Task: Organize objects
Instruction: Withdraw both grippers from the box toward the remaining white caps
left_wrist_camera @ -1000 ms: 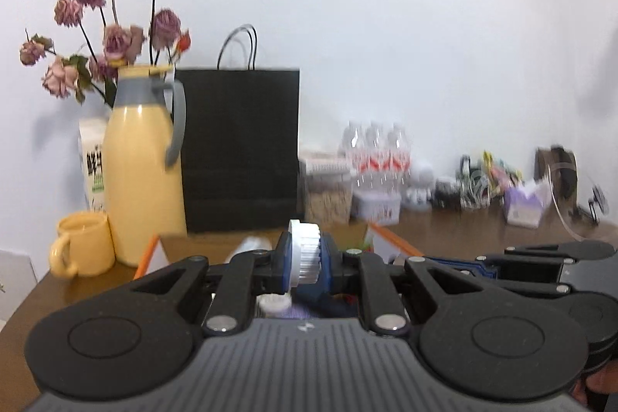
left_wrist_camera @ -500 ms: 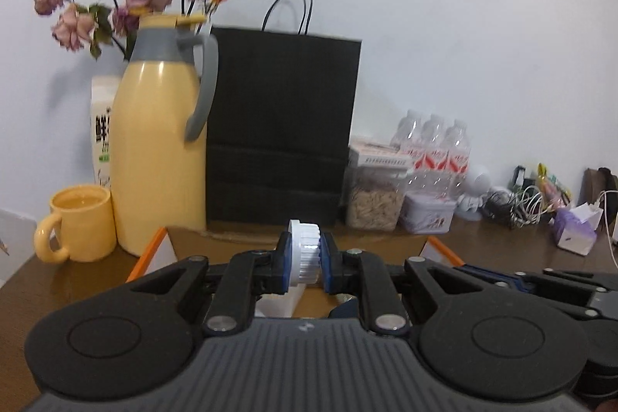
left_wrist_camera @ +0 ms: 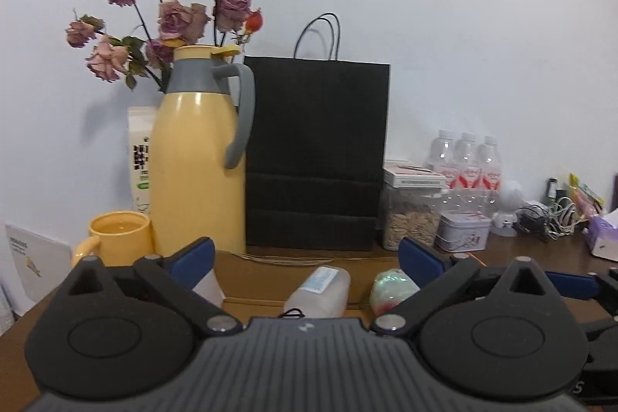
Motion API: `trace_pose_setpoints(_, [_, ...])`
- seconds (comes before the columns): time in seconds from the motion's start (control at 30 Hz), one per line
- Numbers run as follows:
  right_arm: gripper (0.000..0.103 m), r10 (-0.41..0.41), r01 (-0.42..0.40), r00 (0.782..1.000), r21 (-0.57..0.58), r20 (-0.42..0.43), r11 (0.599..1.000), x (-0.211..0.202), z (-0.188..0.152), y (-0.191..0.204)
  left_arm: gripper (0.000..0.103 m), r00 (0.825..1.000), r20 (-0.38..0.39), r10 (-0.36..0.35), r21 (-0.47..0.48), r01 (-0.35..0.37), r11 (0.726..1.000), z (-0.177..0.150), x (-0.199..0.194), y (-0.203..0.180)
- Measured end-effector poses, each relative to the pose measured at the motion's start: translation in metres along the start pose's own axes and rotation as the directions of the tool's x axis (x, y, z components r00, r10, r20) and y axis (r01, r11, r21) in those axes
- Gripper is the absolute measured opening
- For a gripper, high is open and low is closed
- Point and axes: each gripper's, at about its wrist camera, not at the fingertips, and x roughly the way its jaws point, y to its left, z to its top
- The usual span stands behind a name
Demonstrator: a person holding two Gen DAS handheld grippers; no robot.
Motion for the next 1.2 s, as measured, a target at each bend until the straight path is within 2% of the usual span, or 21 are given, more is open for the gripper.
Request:
trace_pose_setpoints(0.07, [0.103, 0.004, -0.004, 1.000, 0.005, -0.005, 1.000, 0.000, 0.000, 0.000, 0.103, 1.000, 0.002, -0.003, -0.008, 0.003, 1.000, 0.000, -0.001, 0.001])
trace_pose_setpoints(0.33, [0.103, 0.013, -0.013, 1.000, 0.003, 0.011, 1.000, -0.008, 0.001, 0.001, 0.103, 1.000, 0.012, -0.009, -0.020, 0.010, 1.000, 0.000, -0.007, 0.001])
trace_pose_setpoints(0.47, [0.103, 0.014, -0.014, 0.999, -0.004, 0.031, 1.000, -0.021, 0.002, 0.002, 0.103, 0.999, 0.021, -0.036, -0.023, 0.037, 0.999, 0.005, -0.024, 0.001])
trace_pose_setpoints(0.7, [0.103, 0.031, -0.029, 0.998, -0.033, 0.049, 0.999, -0.047, -0.001, 0.003, 0.103, 0.999, 0.024, -0.028, -0.014, 0.028, 1.000, 0.003, -0.053, 0.007])
trace_pose_setpoints(0.97, [0.103, 0.058, -0.060, 0.998, -0.070, -0.032, 0.996, -0.068, -0.029, 0.009, 0.103, 0.999, -0.035, -0.015, -0.010, 0.015, 1.000, -0.024, -0.081, 0.024])
trace_pose_setpoints(1.1, [0.103, 0.064, -0.070, 0.994, -0.076, -0.086, 0.995, -0.075, -0.045, 0.010, 0.103, 0.992, -0.122, -0.029, 0.015, 0.031, 0.999, -0.040, -0.085, 0.028])
trace_pose_setpoints(1.2, [0.103, 0.048, -0.056, 0.991, -0.064, -0.126, 0.996, -0.077, -0.054, 0.007, 0.103, 0.977, -0.208, -0.040, 0.022, 0.045, 0.999, -0.052, -0.085, 0.030])
